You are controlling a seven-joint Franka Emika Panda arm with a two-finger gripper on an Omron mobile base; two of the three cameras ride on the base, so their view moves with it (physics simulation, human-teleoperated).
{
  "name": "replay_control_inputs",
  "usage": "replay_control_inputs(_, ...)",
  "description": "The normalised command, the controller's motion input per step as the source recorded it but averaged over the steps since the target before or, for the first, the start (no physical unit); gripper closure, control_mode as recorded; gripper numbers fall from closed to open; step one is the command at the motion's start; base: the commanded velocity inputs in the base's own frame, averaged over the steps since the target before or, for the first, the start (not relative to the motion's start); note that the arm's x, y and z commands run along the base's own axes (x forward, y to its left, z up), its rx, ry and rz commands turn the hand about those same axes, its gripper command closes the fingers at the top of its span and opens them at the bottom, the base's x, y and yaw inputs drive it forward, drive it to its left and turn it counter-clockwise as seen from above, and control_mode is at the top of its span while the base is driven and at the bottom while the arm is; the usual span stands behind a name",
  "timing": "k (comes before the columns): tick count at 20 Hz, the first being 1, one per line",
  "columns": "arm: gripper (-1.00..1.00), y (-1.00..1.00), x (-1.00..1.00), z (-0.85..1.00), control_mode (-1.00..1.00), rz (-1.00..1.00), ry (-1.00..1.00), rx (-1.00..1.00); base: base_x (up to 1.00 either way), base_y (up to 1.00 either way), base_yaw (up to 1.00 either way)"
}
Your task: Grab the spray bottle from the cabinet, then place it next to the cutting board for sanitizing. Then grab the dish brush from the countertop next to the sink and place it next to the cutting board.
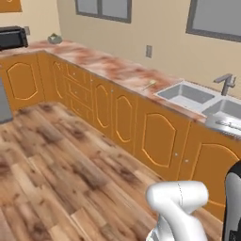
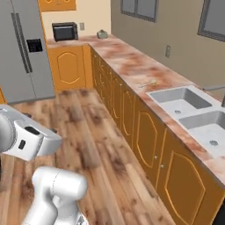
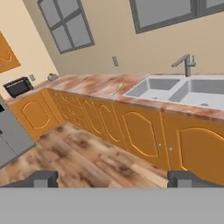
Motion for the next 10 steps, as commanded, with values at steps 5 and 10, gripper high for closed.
replay_control_inputs(5,-1.00,0.00,0.00,0.00,1.00,0.00,0.00,0.00,1.00,0.63,-0.44)
replay_control_inputs(10,-1.00,0.00,0.00,0.00,1.00,0.00,0.00,0.00,0.99,0.95,-0.61)
